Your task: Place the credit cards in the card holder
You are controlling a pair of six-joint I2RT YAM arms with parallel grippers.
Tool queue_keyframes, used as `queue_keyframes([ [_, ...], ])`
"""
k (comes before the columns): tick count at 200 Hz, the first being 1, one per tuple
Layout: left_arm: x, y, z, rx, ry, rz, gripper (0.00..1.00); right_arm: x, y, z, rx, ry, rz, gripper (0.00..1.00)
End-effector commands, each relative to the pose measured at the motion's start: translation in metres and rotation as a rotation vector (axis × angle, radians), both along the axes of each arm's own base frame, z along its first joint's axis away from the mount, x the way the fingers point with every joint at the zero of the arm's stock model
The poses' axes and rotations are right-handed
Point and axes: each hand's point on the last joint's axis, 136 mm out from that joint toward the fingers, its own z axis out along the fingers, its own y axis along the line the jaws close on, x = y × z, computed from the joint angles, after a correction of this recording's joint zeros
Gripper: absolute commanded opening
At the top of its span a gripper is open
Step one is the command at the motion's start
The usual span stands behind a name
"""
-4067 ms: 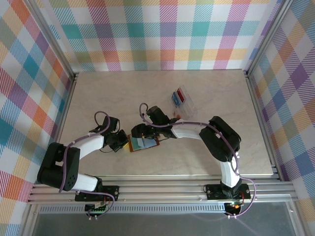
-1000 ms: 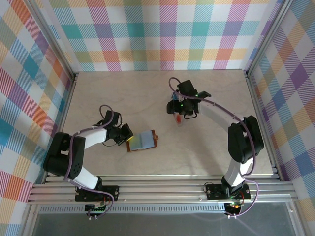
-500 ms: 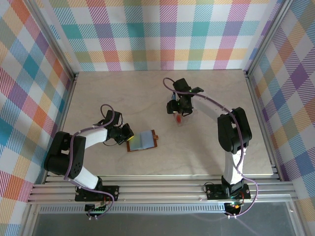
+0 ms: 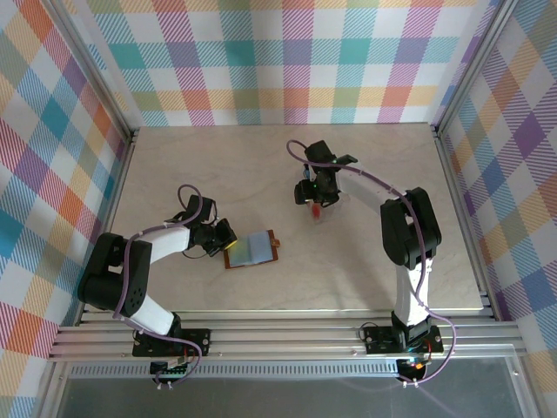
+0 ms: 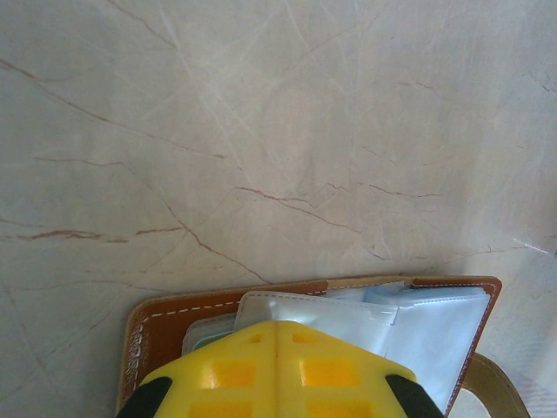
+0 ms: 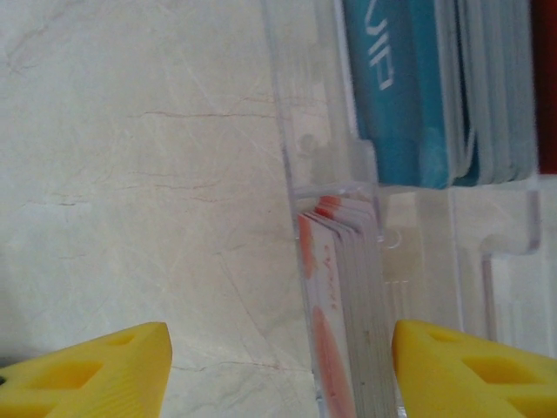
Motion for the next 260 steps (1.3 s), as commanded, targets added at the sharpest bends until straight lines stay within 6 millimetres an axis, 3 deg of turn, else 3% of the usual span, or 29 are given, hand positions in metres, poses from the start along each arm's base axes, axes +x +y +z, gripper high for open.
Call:
queue_keyframes([
  [1,-0.045,0.024,-0.044,0.144,0.198,0.01,0.0,-0.006,0.009,0.004,0.054,0.021,0.04,0.67],
  [48,-0.046,0.024,-0.045,0.145,0.201,0.01,0.0,-0.007,0.009,0.007,0.055,0.02,0.046,0.67],
  [152,-0.045,0.024,-0.045,0.144,0.201,0.009,0.0,-0.007,0.009,-0.017,0.066,0.131,0.062,0.66],
  [260,-0.045,0.025,-0.046,0.147,0.205,0.011,0.0,-0.005,-0.001,0.022,0.205,0.112,0.028,0.58],
])
